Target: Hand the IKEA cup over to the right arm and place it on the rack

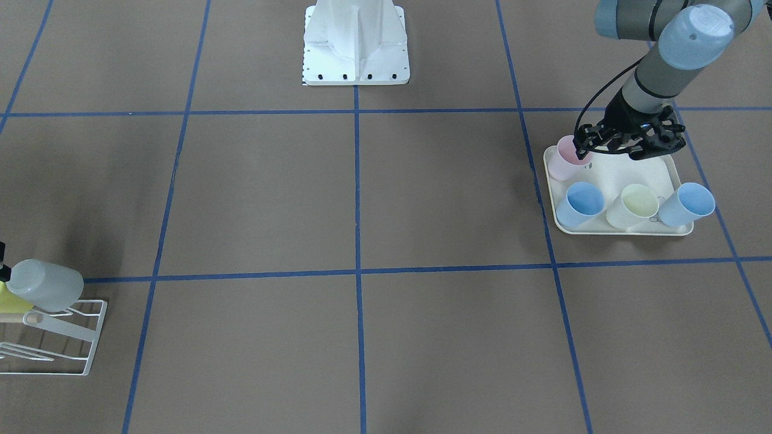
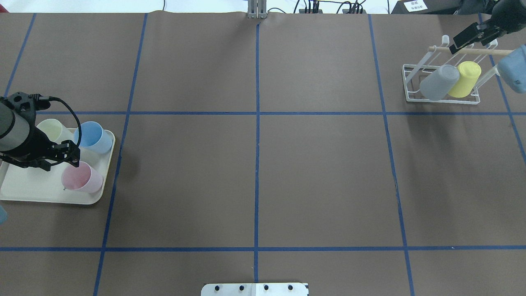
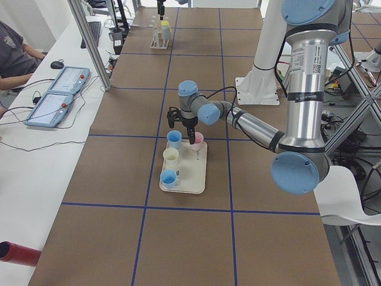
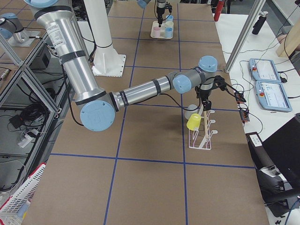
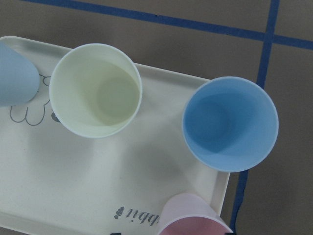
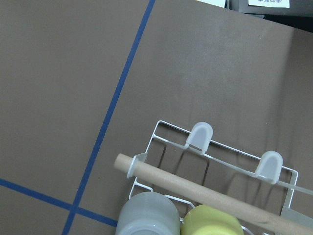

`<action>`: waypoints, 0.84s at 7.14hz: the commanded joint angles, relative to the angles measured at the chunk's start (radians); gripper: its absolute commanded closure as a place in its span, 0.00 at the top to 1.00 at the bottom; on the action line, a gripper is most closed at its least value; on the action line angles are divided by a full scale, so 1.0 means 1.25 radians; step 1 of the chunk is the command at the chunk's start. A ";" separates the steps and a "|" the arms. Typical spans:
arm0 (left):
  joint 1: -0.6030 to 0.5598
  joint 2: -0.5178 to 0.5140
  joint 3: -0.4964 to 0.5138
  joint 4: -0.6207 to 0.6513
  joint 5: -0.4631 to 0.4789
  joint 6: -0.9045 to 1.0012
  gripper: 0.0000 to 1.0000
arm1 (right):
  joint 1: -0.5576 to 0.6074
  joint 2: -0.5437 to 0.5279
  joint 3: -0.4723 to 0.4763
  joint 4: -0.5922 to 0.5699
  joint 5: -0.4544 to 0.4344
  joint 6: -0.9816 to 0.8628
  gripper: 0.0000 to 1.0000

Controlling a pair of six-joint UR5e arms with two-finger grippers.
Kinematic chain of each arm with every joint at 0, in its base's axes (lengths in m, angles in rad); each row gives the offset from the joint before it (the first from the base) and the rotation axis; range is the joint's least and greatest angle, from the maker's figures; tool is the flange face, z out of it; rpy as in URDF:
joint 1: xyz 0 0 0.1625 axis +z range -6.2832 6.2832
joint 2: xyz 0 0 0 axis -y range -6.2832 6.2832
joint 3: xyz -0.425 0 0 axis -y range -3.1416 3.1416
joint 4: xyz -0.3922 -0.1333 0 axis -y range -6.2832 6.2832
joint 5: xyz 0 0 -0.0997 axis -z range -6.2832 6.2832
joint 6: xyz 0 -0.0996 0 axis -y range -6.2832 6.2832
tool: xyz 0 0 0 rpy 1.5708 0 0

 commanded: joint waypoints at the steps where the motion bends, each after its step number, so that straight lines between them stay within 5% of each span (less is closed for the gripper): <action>1: 0.023 0.001 0.016 0.000 -0.005 0.001 0.66 | 0.000 -0.001 -0.001 0.000 0.004 0.000 0.99; 6: 0.043 0.003 0.032 0.001 -0.023 0.000 0.16 | 0.000 -0.006 -0.001 0.000 0.018 0.000 0.99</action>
